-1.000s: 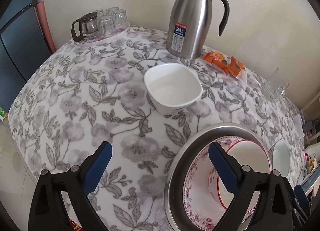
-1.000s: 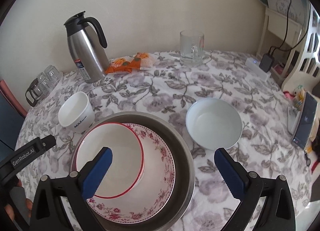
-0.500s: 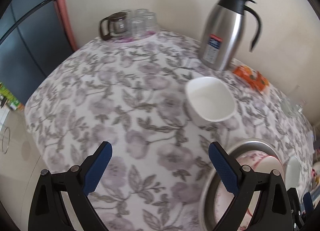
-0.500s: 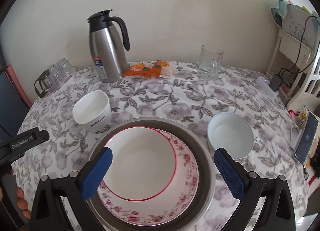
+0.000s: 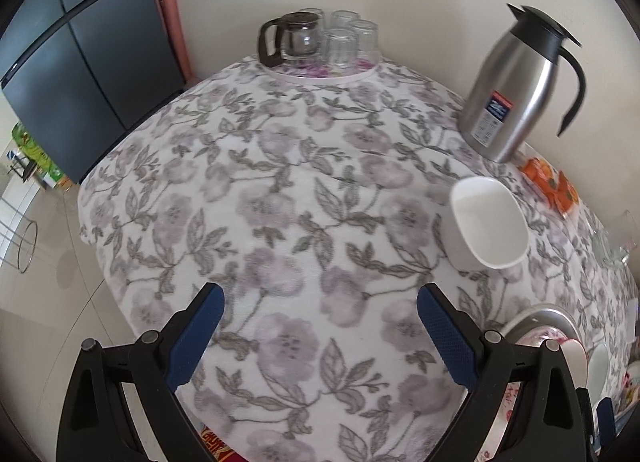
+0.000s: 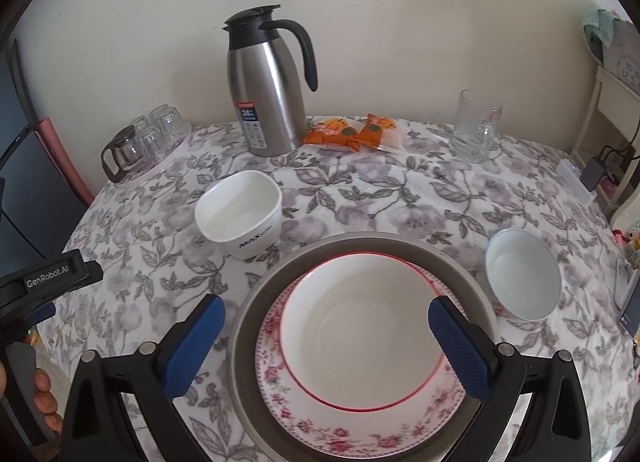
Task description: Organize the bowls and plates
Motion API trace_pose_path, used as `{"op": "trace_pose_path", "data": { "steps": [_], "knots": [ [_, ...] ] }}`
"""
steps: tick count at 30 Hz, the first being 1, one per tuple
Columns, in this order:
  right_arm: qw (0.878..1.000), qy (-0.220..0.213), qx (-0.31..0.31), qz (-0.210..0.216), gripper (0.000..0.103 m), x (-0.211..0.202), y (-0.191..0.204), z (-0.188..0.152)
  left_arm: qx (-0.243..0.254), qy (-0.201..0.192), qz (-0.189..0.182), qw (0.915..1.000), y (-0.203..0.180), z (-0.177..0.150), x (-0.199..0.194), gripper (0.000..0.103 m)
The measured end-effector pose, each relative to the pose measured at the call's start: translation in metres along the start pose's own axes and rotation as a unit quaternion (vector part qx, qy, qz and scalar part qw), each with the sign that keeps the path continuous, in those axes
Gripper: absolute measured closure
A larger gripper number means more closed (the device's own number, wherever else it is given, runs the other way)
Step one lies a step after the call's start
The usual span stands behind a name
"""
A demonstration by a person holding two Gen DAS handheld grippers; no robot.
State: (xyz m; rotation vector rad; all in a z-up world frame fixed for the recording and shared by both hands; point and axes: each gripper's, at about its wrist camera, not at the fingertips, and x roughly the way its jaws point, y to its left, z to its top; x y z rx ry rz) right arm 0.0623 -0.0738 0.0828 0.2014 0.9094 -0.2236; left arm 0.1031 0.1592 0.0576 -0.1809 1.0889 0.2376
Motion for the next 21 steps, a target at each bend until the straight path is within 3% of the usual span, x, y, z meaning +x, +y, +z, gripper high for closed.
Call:
{"op": "trace_pose_path", "data": {
  "steps": [12, 21],
  "knots": [
    [0.999, 0.014, -0.021, 0.025, 0.0, 0.018, 0.041, 0.006, -0.027, 0.017, 0.002, 0.9995, 0.024, 0.014, 0.016, 0.006],
    [0.999, 0.024, -0.047, 0.005, 0.0, 0.031, 0.059, 0.013, -0.039, 0.023, -0.024, 0.9987, 0.025, 0.025, 0.025, 0.006]
  ]
}}
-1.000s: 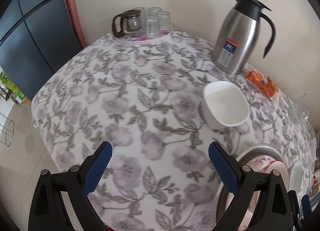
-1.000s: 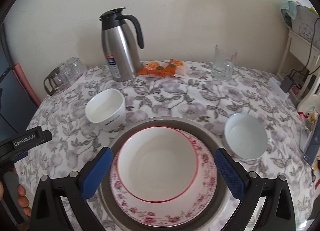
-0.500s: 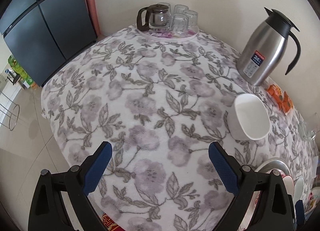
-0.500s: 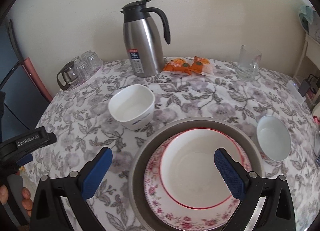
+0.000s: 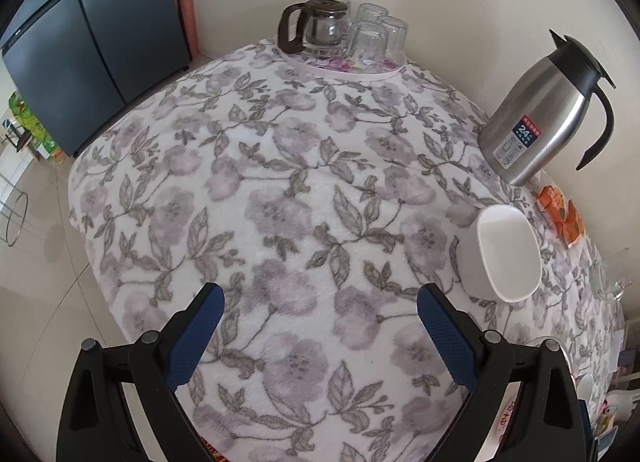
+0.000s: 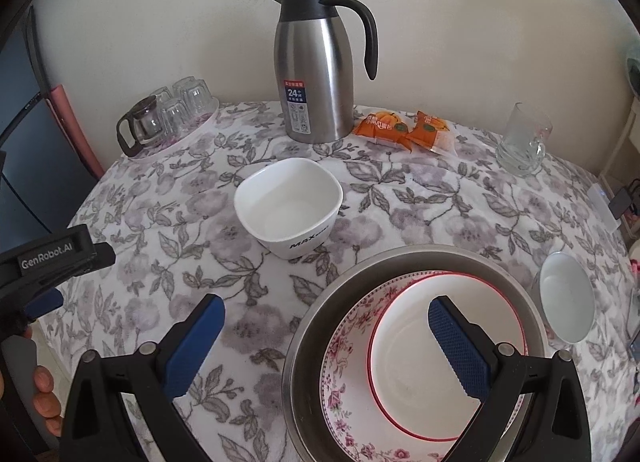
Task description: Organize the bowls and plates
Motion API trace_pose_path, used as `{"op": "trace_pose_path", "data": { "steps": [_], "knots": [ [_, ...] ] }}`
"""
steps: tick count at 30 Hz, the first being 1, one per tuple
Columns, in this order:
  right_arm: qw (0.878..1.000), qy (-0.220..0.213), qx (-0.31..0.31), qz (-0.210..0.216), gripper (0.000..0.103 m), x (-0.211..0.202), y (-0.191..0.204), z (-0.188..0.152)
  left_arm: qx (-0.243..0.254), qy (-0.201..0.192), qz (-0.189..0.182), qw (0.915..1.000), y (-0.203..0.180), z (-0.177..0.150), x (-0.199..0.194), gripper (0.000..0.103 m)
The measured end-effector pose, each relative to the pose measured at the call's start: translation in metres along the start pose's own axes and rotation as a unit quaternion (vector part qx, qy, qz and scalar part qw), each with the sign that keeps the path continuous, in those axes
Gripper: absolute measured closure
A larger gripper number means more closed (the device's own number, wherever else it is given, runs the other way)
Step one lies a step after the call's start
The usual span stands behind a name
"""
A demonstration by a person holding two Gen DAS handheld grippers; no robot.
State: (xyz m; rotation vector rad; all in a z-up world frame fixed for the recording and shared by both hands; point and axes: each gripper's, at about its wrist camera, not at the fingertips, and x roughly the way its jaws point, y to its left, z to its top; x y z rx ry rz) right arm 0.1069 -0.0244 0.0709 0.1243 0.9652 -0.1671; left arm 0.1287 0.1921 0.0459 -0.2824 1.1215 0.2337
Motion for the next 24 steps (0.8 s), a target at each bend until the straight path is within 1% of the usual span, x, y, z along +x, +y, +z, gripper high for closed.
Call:
{"op": "trace_pose_path", "data": {
  "steps": [3, 7, 13, 19, 24],
  "knots": [
    [1.0, 0.003, -0.002, -0.008, 0.0, 0.003, 0.001, 0.006, 0.004, -0.004, -0.004, 1.0, -0.004, 0.003, 0.001, 0.006],
    [1.0, 0.011, 0.014, 0.0, 0.0, 0.007, -0.004, 0.015, 0.003, 0.002, -0.018, 0.9998, -0.008, 0.007, 0.007, 0.006],
    [0.999, 0.025, 0.022, -0.013, 0.0, 0.016, -0.008, 0.03, 0.001, 0.002, -0.037, 0.9993, -0.013, 0.013, 0.015, 0.006],
    [0.999, 0.035, 0.026, -0.004, 0.0, 0.023, -0.011, 0.047, 0.003, 0.004, -0.066, 0.9978, -0.021, 0.018, 0.025, 0.006],
    [0.999, 0.043, 0.011, -0.019, 0.001, 0.034, -0.009, 0.059, 0.005, 0.005, -0.098, 0.9951, -0.028, 0.02, 0.034, 0.006]
  ]
}}
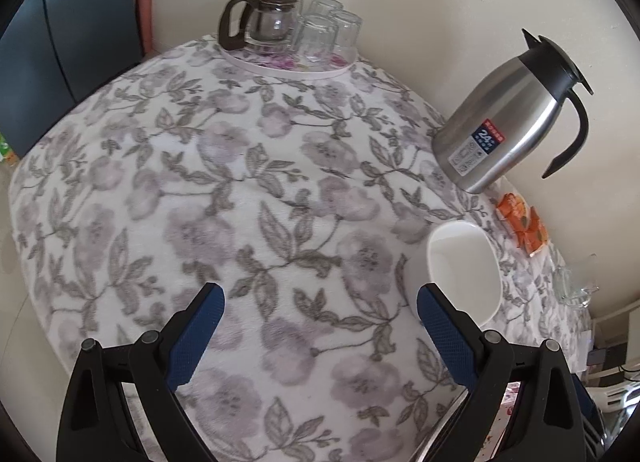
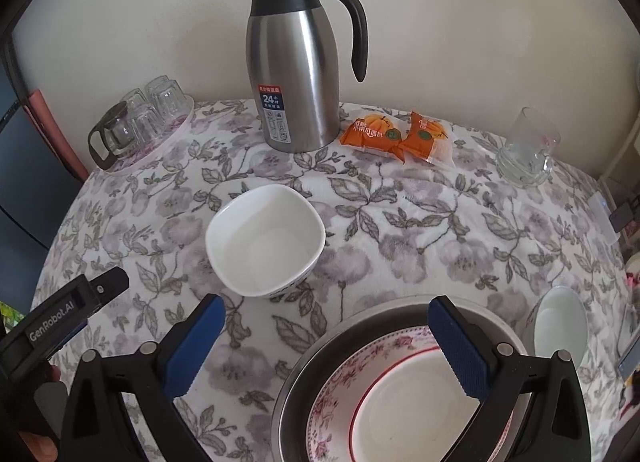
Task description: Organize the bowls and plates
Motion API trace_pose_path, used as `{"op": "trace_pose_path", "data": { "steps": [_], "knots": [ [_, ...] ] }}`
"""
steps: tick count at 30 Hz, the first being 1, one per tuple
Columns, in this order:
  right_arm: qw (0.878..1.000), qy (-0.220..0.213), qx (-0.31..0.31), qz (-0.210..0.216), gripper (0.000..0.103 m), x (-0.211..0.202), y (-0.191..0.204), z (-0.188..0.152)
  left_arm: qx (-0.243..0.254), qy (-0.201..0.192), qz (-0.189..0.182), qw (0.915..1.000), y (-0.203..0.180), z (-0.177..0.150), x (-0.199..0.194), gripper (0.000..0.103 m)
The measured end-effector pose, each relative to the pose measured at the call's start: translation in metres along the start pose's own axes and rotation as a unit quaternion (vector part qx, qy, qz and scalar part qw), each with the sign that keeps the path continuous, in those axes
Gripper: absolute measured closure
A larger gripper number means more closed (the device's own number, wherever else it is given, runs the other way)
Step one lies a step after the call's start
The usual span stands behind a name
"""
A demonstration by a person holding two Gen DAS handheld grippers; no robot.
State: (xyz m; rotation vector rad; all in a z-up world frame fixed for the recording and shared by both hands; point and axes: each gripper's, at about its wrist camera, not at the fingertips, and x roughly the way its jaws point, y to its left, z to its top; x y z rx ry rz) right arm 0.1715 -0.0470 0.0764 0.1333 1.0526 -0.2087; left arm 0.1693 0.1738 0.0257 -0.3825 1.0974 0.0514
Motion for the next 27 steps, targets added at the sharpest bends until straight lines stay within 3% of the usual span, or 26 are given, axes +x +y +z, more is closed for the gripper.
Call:
{"op": "trace_pose_path", "data": {
  "steps": [12, 27],
  "knots": [
    [1.0, 0.027, -0.005, -0.01, 0.016, 0.028, 0.001, 0.016, 0.013, -0.011, -0.036, 0.9992, -0.02, 0.002, 0.017, 0.006],
    [0.998, 0.055, -0.011, -0.016, 0.028, 0.069, -0.001, 0.034, 0.035, -0.03, -0.029, 0.9985, -0.043, 0.008, 0.05, 0.006]
  ]
}}
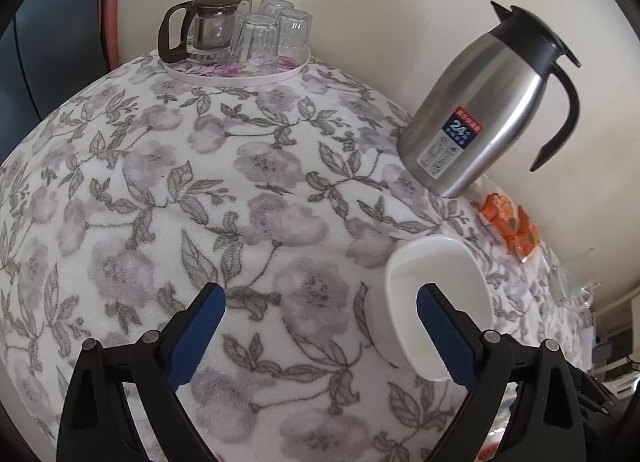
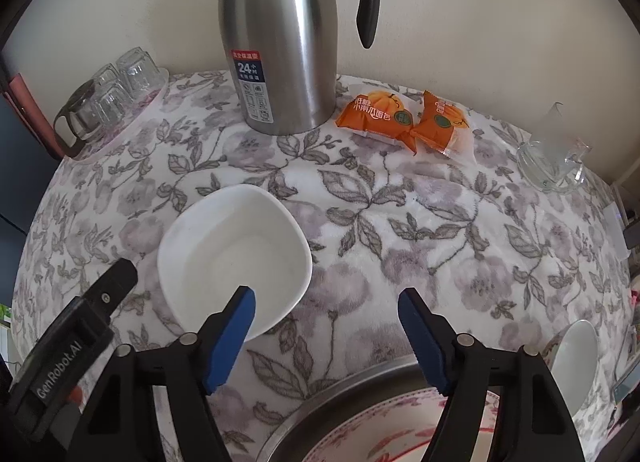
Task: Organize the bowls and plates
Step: 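Close both grippers on the rim of the white square bowl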
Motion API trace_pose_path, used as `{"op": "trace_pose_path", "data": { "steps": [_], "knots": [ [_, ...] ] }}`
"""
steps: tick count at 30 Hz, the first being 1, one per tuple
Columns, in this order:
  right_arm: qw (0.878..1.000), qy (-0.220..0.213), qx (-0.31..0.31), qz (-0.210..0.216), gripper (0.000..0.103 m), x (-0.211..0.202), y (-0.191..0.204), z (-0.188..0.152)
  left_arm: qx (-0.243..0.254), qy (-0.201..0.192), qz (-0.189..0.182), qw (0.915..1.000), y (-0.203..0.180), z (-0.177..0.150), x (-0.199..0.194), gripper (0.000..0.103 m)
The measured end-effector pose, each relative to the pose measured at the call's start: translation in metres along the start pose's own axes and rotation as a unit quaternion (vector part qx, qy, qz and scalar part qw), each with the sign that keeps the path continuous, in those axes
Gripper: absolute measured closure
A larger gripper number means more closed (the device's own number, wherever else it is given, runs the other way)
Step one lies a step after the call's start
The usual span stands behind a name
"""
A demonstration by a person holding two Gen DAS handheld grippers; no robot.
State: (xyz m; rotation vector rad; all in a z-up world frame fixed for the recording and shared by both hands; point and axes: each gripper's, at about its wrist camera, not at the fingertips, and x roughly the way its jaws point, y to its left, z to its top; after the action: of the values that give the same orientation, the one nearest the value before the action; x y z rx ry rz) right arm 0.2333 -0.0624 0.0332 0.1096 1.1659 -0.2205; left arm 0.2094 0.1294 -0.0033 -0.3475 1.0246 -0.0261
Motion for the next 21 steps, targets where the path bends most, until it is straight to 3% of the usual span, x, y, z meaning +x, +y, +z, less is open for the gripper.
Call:
{"op": "trace_pose_path", "data": {
  "steps": [11, 14, 21],
  "knots": [
    [0.999, 0.029, 0.009, 0.015, 0.046, 0.029, -0.001, 0.007, 0.003, 0.023, -0.006, 0.9997, -0.006, -0.008, 0.031, 0.014],
    [0.999, 0.036, 0.015, 0.016, 0.05, 0.035, -0.002, 0.008, 0.009, 0.027, -0.013, 0.9995, -0.012, -0.01, 0.037, 0.028],
    [0.999, 0.045, 0.017, 0.019, 0.064, 0.049, 0.0, 0.011, 0.016, 0.039, -0.022, 0.9989, -0.02, -0.014, 0.051, 0.041]
  ]
}}
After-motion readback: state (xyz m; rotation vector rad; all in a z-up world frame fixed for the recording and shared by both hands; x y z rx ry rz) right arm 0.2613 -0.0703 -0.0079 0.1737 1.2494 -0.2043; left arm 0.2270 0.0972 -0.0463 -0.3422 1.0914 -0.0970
